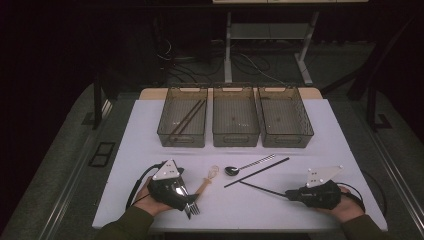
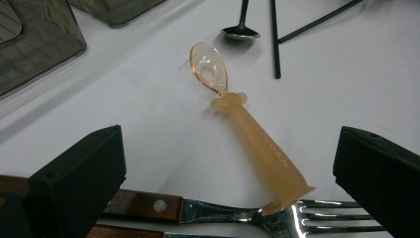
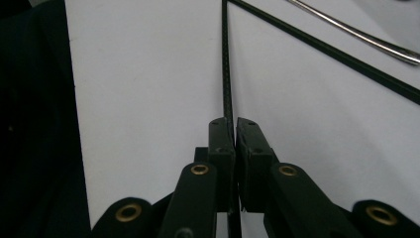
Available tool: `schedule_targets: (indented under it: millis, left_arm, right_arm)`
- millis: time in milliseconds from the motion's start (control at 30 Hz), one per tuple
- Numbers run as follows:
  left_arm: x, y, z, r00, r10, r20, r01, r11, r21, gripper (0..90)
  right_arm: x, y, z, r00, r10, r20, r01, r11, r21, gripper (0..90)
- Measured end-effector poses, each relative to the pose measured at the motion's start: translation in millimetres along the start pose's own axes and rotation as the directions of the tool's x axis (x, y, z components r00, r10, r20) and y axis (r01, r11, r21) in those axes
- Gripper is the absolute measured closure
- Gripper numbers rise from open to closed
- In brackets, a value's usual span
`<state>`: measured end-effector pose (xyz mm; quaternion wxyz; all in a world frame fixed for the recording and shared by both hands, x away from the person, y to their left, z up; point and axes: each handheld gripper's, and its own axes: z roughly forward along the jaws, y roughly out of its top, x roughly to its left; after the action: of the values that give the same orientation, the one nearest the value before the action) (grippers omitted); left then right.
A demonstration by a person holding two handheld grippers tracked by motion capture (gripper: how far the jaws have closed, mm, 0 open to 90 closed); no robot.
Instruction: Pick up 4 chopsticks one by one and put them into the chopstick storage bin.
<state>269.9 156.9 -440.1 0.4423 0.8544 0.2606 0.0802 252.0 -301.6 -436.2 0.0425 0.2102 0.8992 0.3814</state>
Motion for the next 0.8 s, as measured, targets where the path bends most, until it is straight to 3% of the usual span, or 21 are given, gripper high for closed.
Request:
schedule_targets:
  millis: [500,800]
  left_arm:
    - [-1.7,-1.0,-3.3,0.9985,-0.016,0.053,0.019,0.998,-0.061,0.0]
    - [1.3,-2.6,-3.4,0.9989,-0.015,0.045,0.018,0.9981,-0.059,0.0]
  right_arm:
    - [-4.8,-0.6,-15.5,0.9991,0.04,0.015,-0.039,0.997,-0.068,86.1]
    - [-9.2,6.6,-20.6,0.9968,0.075,0.027,-0.072,0.991,-0.112,86.0]
